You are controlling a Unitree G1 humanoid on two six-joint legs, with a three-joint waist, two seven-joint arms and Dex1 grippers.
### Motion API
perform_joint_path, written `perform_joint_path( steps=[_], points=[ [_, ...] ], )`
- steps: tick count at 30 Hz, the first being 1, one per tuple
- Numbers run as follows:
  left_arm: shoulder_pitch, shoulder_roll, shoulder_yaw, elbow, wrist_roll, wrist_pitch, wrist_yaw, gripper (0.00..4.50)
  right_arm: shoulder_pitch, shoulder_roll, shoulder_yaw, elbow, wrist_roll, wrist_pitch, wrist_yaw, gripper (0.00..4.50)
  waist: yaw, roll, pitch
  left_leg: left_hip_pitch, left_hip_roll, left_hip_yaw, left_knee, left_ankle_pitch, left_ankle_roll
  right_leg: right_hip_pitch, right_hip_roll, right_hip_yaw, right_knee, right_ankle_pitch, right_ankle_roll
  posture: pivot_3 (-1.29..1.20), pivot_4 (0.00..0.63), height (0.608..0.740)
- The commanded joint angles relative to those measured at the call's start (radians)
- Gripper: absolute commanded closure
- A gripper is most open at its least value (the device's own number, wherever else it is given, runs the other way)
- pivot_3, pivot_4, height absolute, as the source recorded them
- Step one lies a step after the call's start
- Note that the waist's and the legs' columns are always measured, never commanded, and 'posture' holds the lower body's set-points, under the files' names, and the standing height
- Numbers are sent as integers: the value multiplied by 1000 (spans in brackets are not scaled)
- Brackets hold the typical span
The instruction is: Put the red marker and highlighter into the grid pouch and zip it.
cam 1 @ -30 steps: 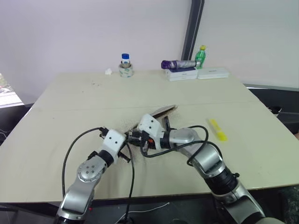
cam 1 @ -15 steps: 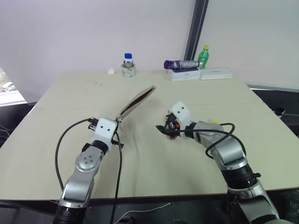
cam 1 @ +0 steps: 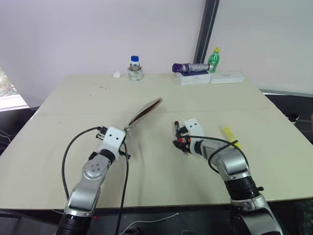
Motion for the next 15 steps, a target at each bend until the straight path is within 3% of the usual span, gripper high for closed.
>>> perform_joint_path(
  steps=[1,2,3,5,8,11,15],
  points=[
    [-4,-2,2,-36,-5,-9,-4,4500,-8,-5,-15,-5,-1,-3,-7,3289,-2,0,0,0,0,0,0,0,0,0,0,0,0,0,0,0,150,737],
    [-4,-6,2,-38,-15,-13,-13,4500,-13,-19,-10,-11,-4,-7,1,3868,-2,0,0,0,0,0,0,0,0,0,0,0,0,0,0,0,150,737],
    [-5,-9,2,-38,-22,-16,-20,4500,-16,-30,-6,-16,-6,-11,7,4152,-1,0,0,0,0,0,0,0,0,0,0,0,0,0,0,0,150,737],
    [-4,-9,0,-42,-28,-20,-31,4500,-20,-70,21,-30,-25,-49,29,4148,0,0,0,0,0,0,0,0,0,0,0,0,0,0,0,0,150,737],
    [-5,-6,0,-43,-37,-21,-45,4500,4,-217,84,-92,-59,-250,170,4148,4,0,0,-1,-1,0,0,0,0,0,-1,0,0,0,0,0,150,737],
    [-9,-3,4,-40,-42,-22,-58,4500,26,-357,69,-119,-65,-388,281,4148,3,0,0,-1,-1,1,1,-1,1,1,-1,-1,-2,0,0,0,150,737],
    [-14,-1,2,-33,-45,-24,-67,4500,49,-421,58,-132,-70,-477,332,4148,-2,-1,1,0,0,1,0,-1,1,1,0,-1,-2,0,0,0,150,737]
  ],
)
